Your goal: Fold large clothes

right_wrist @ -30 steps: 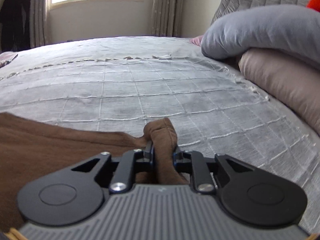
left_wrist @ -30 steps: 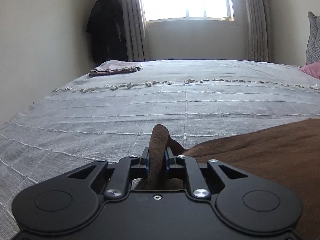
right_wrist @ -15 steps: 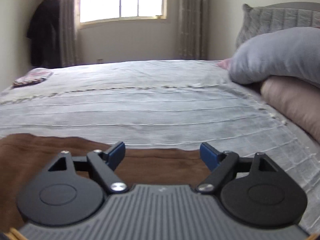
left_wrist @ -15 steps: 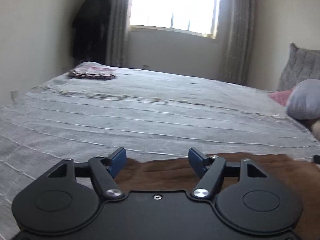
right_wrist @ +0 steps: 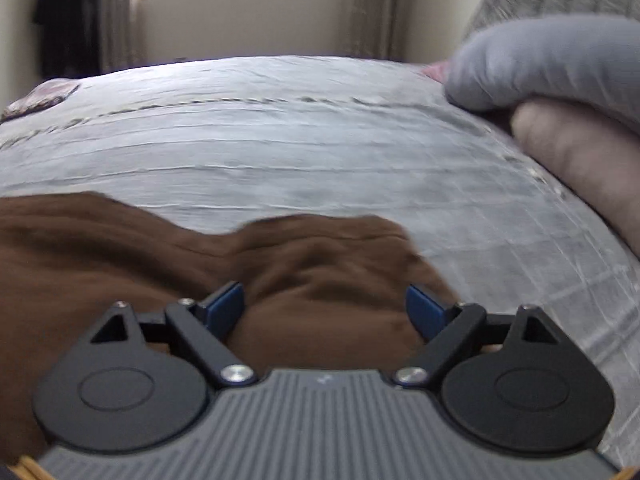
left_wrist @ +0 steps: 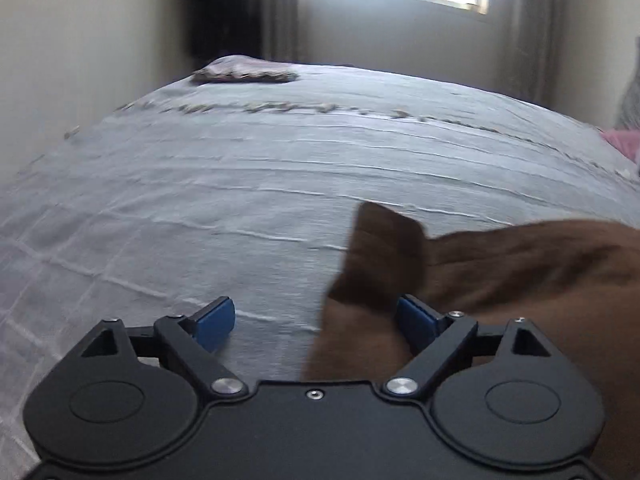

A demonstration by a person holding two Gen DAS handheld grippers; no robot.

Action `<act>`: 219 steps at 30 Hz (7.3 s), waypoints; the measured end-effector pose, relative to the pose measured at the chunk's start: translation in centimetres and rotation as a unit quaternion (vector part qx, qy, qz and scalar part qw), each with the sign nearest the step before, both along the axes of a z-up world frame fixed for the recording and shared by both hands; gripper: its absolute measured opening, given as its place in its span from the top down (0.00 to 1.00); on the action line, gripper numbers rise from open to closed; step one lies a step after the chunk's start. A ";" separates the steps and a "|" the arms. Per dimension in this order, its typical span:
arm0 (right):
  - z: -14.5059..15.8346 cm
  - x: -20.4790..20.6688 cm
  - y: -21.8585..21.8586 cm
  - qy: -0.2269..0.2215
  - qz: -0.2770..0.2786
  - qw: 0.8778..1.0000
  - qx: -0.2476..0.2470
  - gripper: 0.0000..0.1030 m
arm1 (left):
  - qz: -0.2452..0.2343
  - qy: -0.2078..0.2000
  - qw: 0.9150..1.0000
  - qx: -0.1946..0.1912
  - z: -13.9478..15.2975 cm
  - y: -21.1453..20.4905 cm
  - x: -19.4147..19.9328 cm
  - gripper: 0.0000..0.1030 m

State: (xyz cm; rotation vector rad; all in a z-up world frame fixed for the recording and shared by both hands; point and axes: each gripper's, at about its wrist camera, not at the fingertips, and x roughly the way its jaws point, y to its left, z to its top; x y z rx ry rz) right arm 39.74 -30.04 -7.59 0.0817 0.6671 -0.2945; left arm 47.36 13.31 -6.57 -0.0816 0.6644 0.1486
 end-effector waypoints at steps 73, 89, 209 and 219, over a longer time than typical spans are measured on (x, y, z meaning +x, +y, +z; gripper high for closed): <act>7.8 -23.9 7.3 -0.059 0.058 0.996 0.045 0.26 | 0.091 -0.020 0.904 -0.418 -2.1 1.3 -24.0 0.47; 1.5 -16.6 15.9 0.033 0.244 0.953 0.179 0.70 | -0.192 -0.217 0.936 -0.202 13.8 -14.4 -25.4 0.72; 3.6 -24.2 12.5 0.003 0.187 0.966 0.179 0.76 | -0.293 -0.072 0.951 -0.068 3.3 -12.0 -28.8 0.61; 11.9 -27.7 18.3 -0.074 0.174 0.977 0.099 0.48 | -0.265 -0.117 0.956 -0.036 5.9 -10.8 -27.5 0.61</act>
